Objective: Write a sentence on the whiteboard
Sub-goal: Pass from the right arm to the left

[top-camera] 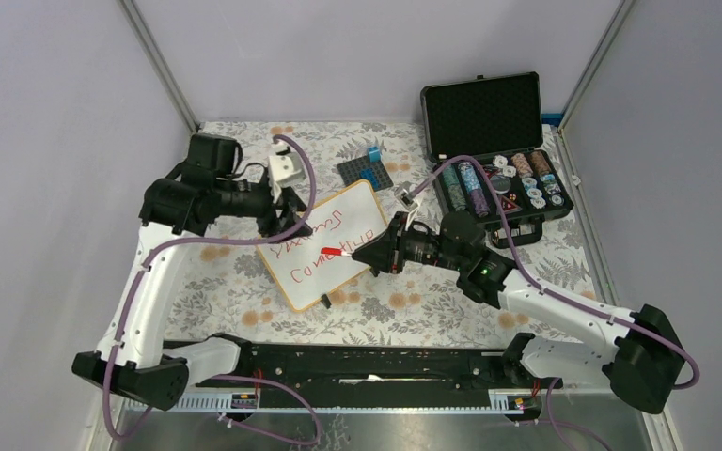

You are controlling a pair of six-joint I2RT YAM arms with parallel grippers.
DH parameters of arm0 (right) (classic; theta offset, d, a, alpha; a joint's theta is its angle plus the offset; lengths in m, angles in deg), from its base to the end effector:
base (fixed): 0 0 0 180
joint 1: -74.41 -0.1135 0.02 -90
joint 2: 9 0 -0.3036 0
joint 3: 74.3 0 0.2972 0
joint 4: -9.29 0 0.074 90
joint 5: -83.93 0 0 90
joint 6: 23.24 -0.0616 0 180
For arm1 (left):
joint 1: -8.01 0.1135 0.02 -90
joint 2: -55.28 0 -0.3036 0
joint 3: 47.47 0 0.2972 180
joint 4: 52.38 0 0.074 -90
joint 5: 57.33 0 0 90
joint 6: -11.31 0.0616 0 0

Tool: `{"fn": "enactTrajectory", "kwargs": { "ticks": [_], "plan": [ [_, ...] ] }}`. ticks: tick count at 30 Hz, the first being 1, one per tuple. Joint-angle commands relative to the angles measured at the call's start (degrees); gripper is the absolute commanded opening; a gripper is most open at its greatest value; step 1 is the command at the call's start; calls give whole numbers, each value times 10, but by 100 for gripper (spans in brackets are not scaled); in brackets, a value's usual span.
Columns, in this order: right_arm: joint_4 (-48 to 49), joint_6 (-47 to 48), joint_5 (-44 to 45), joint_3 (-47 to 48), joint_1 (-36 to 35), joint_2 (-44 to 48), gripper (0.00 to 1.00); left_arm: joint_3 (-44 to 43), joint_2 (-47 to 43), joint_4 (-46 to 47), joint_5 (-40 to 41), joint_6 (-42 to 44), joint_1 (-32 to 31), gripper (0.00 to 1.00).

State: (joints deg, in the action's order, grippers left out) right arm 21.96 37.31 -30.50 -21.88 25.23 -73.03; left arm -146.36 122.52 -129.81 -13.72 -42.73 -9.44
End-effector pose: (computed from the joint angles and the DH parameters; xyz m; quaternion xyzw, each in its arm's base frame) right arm 0.1822 0.2499 0.3290 -0.2661 0.6487 0.5566 0.4457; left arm 0.2125 -0.1136 0.4659 0.5151 0.6941 -0.3045 0.4001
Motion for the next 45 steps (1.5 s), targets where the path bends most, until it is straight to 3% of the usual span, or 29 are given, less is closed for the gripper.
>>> {"fn": "enactTrajectory", "kwargs": {
  "ticks": [1, 8, 17, 27, 37, 41, 45],
  "plan": [
    [72, -22, -2, -5, 5, 17, 0, -2, 12, -34, -141, 18, 54, 58],
    [94, -25, -23, -13, 6, 29, 0, -19, 49, -174, -193, 164, 65, 56],
    [102, -33, -55, -6, 6, 20, 0, 41, 0, -171, -149, 238, 60, 55],
    [83, -43, -39, 3, 6, 10, 0, 120, -74, 20, 37, 121, -71, 55],
    [79, -54, -41, 6, 6, 3, 0, 142, -77, 72, 160, 80, -191, 52],
    [83, -59, -42, 4, 6, 1, 0, 139, -68, 72, 172, 79, -203, 40],
    [81, -59, -41, 4, 6, -1, 0, 136, -62, 72, 173, 77, -211, 20]
  ]
}}
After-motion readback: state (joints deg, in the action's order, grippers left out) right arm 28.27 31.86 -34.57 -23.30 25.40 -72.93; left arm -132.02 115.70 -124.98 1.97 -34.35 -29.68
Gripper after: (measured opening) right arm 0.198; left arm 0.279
